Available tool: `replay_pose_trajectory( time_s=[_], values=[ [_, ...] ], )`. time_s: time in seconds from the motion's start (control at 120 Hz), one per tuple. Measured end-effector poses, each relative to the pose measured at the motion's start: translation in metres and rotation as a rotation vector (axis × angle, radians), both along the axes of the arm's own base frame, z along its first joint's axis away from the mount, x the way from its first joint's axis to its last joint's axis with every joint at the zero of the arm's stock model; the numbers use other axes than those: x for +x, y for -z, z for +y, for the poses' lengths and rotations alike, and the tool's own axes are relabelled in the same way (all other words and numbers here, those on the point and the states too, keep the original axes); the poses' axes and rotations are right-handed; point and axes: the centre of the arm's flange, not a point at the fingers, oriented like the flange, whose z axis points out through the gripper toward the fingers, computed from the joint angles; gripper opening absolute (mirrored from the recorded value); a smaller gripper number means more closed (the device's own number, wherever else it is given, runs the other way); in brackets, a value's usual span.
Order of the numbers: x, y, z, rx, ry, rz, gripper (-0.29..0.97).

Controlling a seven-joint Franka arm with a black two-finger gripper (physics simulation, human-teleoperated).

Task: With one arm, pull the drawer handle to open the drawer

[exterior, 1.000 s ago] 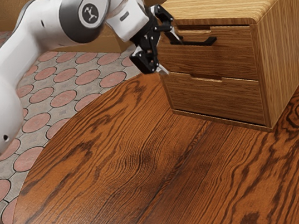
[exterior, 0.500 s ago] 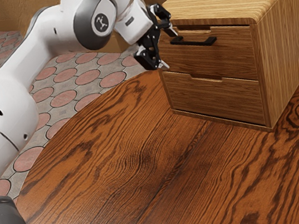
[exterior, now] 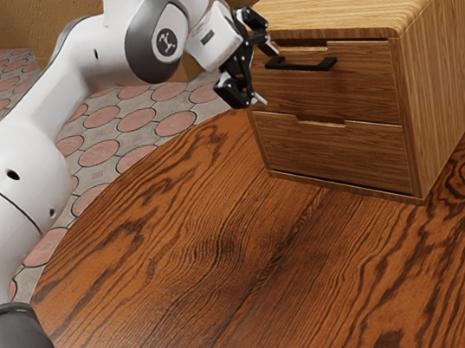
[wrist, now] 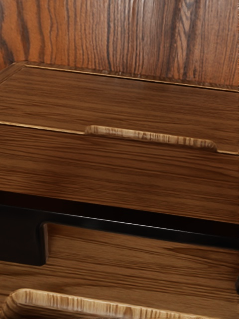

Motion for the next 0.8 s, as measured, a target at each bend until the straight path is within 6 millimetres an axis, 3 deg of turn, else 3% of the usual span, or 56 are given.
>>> replay_pose_trajectory(
  time_s=[0.208,0.4,0.683,0.8],
  values=[
    [0.000,0.001,0.003,0.000,-0.004,-0.001,0.68],
    [0.001,-0.001,-0.020,-0.020,0.034,-0.010,0.68],
    [0.006,0.010,-0.021,-0.023,0.036,0.000,0.68],
    [0.005,0.009,-0.019,-0.021,0.033,0.002,0.56]
  ],
)
